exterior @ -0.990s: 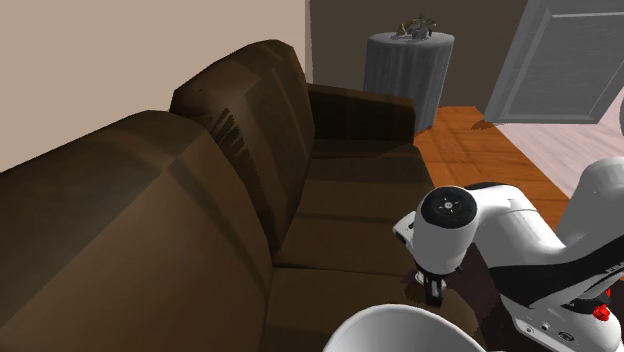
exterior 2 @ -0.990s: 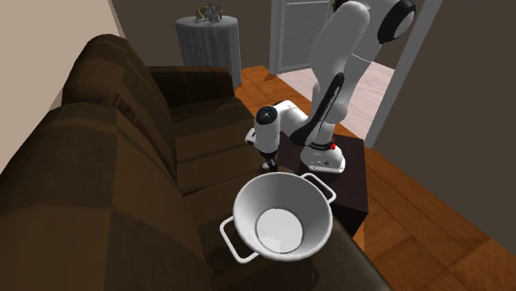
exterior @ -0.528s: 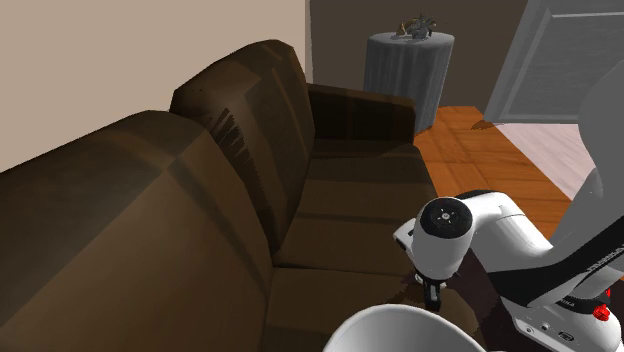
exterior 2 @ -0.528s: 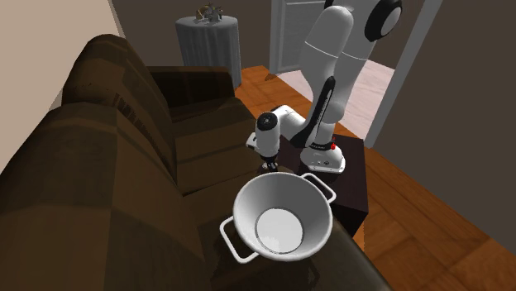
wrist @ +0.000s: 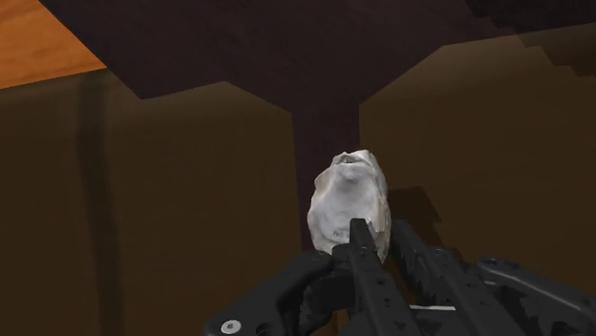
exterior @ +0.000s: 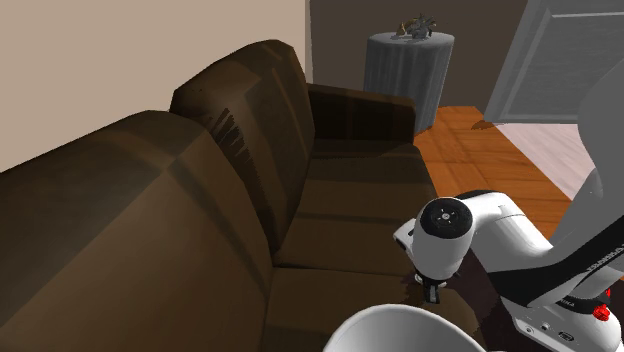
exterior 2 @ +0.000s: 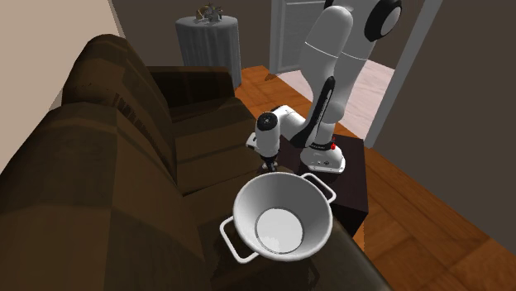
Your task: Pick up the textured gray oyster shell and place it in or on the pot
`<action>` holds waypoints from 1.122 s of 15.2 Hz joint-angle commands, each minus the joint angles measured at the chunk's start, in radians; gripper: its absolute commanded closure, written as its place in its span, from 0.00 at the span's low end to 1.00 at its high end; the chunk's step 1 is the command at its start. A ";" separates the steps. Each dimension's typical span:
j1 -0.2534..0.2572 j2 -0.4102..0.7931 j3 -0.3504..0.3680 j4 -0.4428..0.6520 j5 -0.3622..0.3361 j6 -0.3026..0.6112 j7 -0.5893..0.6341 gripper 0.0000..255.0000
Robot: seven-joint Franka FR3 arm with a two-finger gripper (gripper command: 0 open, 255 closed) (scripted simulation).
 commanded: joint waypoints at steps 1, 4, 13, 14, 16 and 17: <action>0.000 0.000 0.000 0.000 0.000 0.000 0.000 1.00; 0.000 0.000 0.000 0.000 0.001 0.000 0.000 1.00; 0.123 -0.148 -0.082 -0.001 0.148 -0.130 -0.124 1.00; 0.138 -0.170 -0.093 0.001 0.162 -0.152 -0.137 1.00; 0.118 -0.143 -0.079 0.001 0.141 -0.126 -0.119 0.00; -0.046 0.058 0.013 0.187 -0.003 -0.309 0.035 0.00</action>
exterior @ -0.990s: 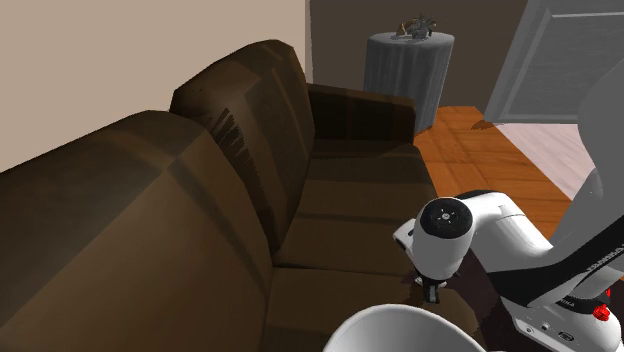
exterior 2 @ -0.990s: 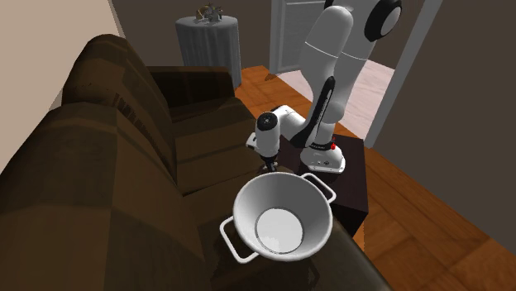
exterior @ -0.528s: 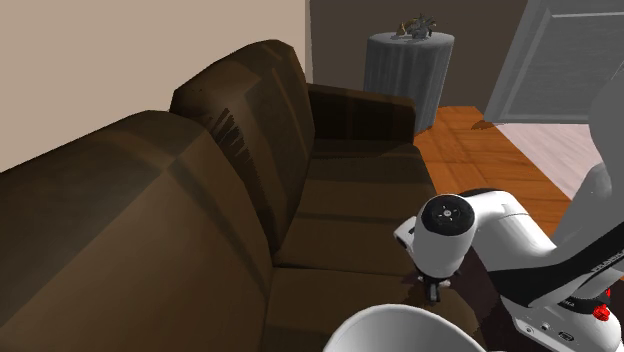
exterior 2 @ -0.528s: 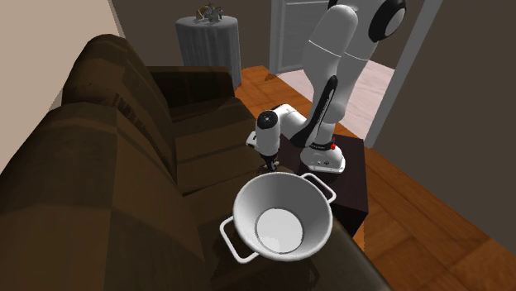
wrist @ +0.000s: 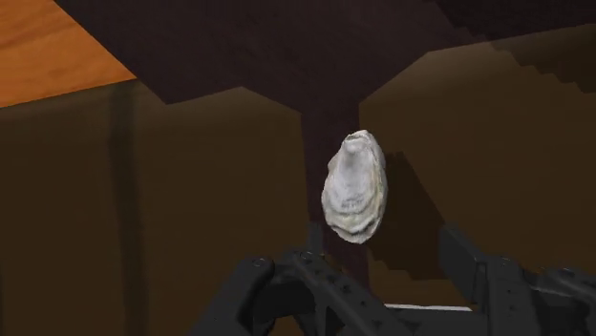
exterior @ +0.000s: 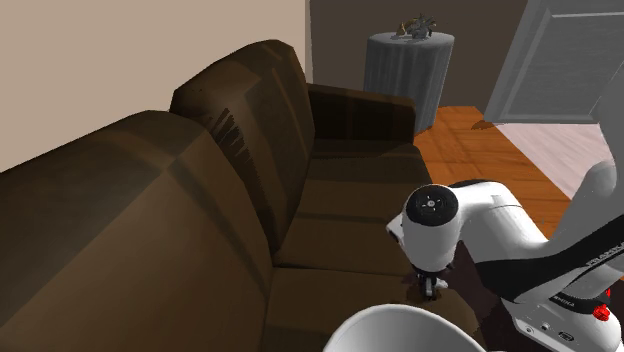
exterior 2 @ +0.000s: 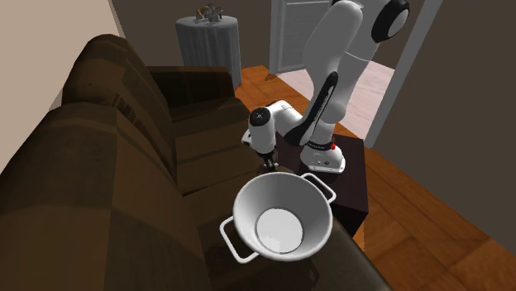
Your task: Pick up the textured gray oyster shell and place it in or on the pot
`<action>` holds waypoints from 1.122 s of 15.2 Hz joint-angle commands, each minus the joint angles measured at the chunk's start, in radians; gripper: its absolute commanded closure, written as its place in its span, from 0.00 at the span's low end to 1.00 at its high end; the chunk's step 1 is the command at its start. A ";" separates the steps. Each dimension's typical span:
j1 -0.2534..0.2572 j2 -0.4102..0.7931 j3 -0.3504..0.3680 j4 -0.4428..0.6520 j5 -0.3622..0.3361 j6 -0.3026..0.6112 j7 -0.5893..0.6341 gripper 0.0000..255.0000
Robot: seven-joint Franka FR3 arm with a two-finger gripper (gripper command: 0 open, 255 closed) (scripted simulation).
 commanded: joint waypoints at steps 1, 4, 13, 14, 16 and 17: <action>-0.229 0.376 0.128 0.299 -0.258 -0.334 0.292 0.00; -0.164 0.608 0.025 0.461 -0.348 -0.511 0.429 0.00; -0.164 0.629 -0.005 0.404 -0.388 -0.442 0.452 0.00; -0.164 0.629 -0.005 0.404 -0.388 -0.442 0.452 0.00; -0.164 0.629 -0.005 0.404 -0.388 -0.442 0.452 0.00; -0.164 0.629 -0.005 0.404 -0.388 -0.442 0.452 0.00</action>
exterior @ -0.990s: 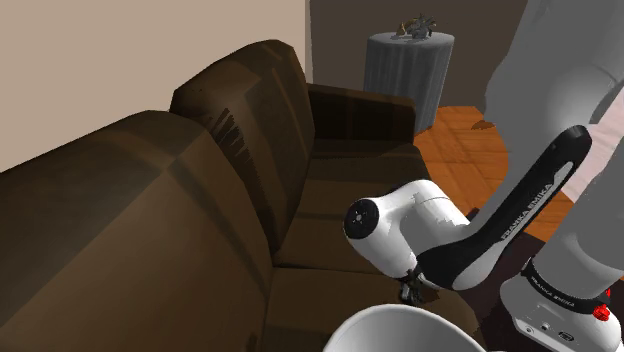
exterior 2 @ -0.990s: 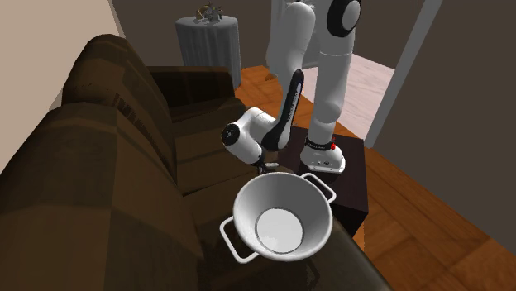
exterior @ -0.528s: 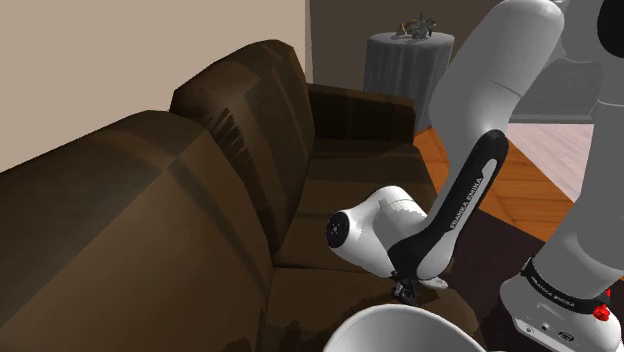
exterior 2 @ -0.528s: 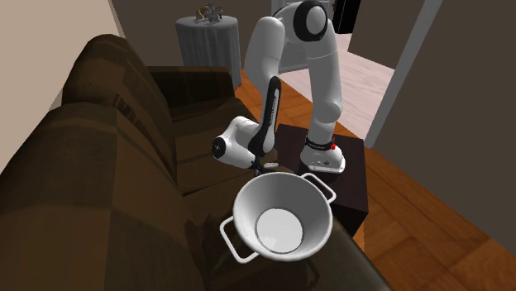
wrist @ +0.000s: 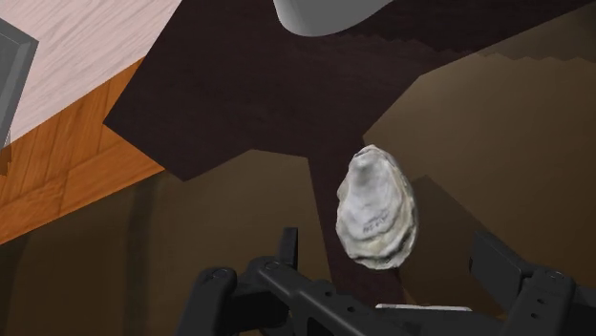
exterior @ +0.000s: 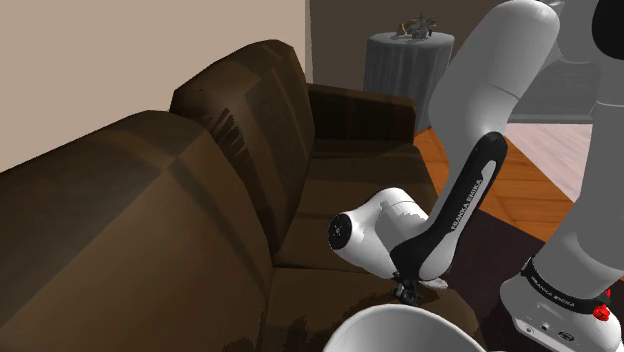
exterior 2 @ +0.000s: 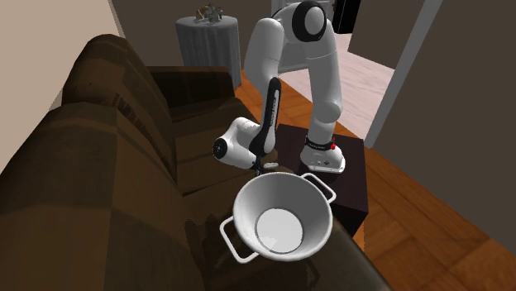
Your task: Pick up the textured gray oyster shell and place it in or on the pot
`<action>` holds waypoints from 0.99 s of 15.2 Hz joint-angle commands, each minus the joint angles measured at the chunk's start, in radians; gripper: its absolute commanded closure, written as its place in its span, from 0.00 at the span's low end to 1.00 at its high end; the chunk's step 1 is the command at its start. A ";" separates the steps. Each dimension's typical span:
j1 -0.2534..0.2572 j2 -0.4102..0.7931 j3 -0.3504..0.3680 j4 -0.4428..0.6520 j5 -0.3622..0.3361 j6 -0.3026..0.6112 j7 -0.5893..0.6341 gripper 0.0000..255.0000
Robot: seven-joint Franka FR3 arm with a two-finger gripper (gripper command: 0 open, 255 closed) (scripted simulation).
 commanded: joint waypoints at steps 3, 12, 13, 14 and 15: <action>0.000 0.000 0.000 0.000 0.000 0.000 0.000 1.00; 0.000 0.000 0.000 0.000 0.000 0.000 0.000 0.00; -0.081 -0.143 0.065 -0.118 0.075 0.119 -0.131 0.00; -0.155 -0.307 0.133 -0.234 0.208 0.236 -0.313 0.00; -0.167 -0.484 0.158 -0.343 0.411 0.330 -0.548 0.00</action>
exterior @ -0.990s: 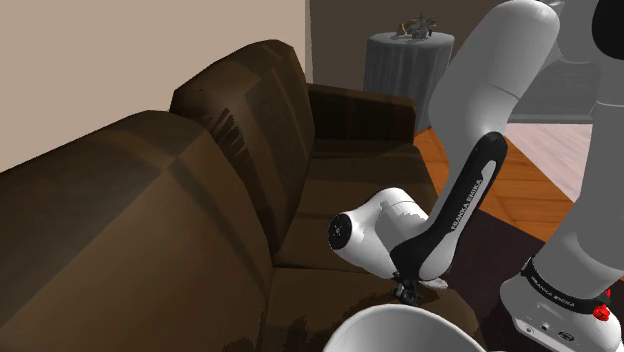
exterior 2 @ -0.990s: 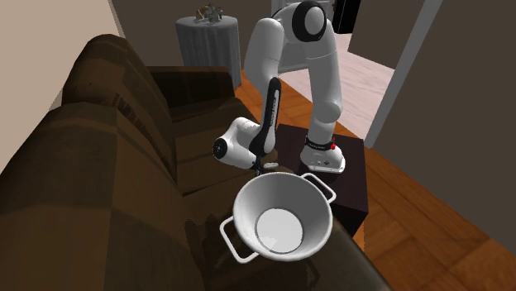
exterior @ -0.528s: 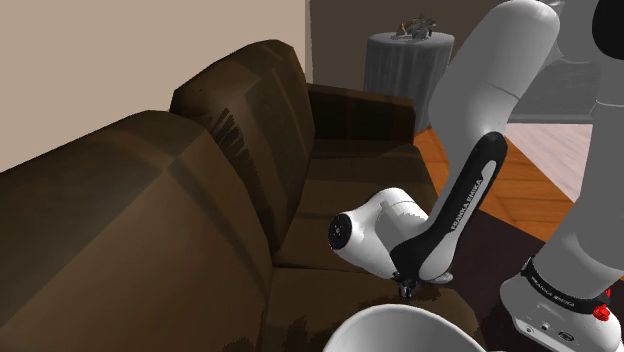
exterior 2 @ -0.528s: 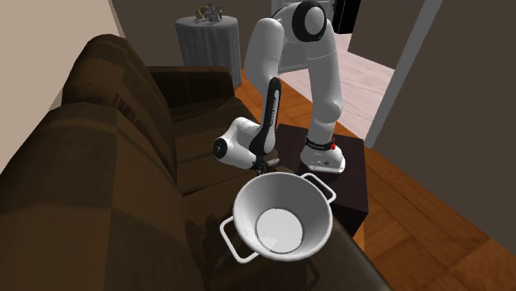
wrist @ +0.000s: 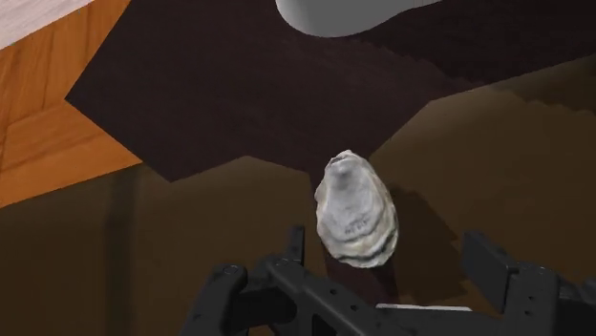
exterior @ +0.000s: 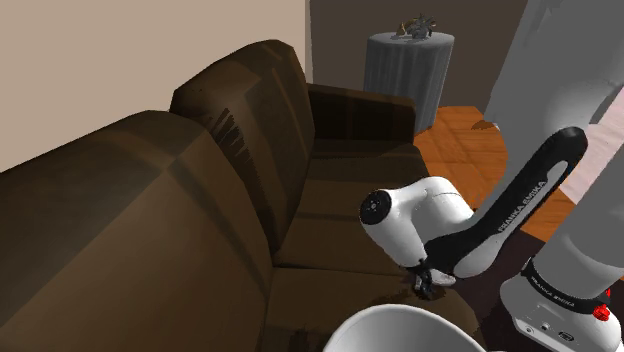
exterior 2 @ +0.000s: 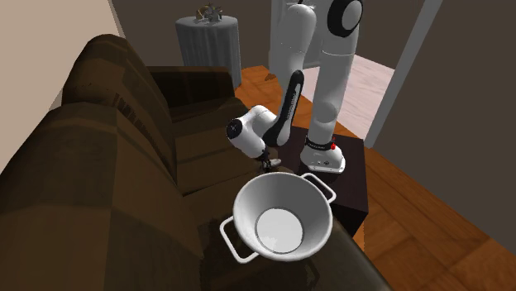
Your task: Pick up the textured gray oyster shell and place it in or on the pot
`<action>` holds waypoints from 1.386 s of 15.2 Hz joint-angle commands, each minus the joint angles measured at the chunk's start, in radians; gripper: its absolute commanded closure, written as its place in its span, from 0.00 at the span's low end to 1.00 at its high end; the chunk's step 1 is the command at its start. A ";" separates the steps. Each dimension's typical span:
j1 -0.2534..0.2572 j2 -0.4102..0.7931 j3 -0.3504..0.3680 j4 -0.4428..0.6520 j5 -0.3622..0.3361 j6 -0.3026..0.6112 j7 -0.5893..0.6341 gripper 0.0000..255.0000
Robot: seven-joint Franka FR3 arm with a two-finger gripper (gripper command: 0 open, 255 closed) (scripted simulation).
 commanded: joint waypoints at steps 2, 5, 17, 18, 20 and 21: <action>0.084 -0.374 -0.084 -0.264 0.461 0.196 -0.584 0.00; 0.087 -0.306 -0.102 -0.283 0.408 0.271 -0.542 0.00; 0.015 -0.202 -0.064 -0.304 0.317 0.386 -0.477 0.00; 0.015 -0.202 -0.064 -0.304 0.317 0.386 -0.477 1.00; 0.014 -0.201 -0.064 -0.304 0.315 0.387 -0.476 1.00; 0.013 -0.201 -0.063 -0.304 0.314 0.387 -0.476 1.00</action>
